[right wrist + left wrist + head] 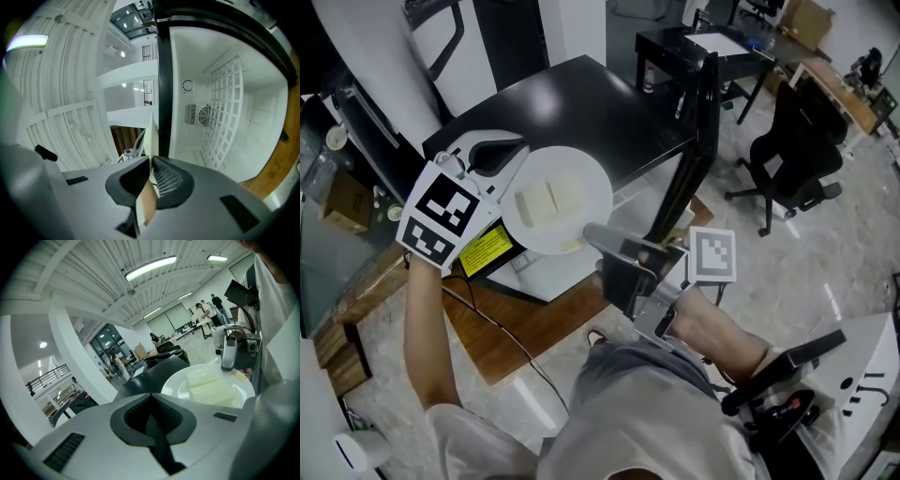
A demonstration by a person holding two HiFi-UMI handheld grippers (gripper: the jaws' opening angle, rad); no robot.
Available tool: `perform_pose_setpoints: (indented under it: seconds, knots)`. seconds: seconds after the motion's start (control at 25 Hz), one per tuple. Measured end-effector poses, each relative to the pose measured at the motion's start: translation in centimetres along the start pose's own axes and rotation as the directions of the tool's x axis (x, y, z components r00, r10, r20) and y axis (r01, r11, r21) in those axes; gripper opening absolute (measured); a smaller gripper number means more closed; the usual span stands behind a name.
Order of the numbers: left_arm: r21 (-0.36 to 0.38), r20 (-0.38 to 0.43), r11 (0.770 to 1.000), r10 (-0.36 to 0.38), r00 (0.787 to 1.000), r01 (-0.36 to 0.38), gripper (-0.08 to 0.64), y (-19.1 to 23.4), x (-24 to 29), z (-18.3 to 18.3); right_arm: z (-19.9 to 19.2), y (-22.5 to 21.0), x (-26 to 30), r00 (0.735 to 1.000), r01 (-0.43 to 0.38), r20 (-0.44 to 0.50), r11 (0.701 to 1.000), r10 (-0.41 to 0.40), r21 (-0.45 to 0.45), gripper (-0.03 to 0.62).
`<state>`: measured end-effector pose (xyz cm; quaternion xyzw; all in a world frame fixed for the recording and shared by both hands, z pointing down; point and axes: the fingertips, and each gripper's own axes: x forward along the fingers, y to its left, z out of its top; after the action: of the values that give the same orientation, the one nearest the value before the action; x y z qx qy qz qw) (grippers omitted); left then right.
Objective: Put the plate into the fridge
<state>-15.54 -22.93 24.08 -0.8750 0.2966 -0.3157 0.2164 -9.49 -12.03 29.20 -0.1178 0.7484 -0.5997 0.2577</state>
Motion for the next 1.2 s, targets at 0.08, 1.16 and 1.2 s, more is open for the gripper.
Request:
perform_pose_setpoints:
  seconds: [0.08, 1.16, 1.2]
  knots:
    - [-0.003, -0.006, 0.999, 0.033, 0.999, -0.033, 0.02, -0.5, 0.1, 1.3, 0.5, 0.3, -1.3, 1.0, 0.0, -0.016, 1.0, 0.0, 0.016, 0.034]
    - [-0.061, -0.034, 0.963, 0.262, 0.965, -0.264, 0.02, -7.3, -1.1, 8.0, 3.0, 1.0, -10.8, 0.988, -0.025, -0.153, 0.997, 0.036, 0.074, 0.034]
    - [-0.065, -0.027, 0.961, 0.266, 0.964, -0.267, 0.02, -7.7, -1.3, 8.4, 2.9, 1.0, -11.1, 0.987, -0.023, -0.158, 0.997, 0.035, 0.078, 0.034]
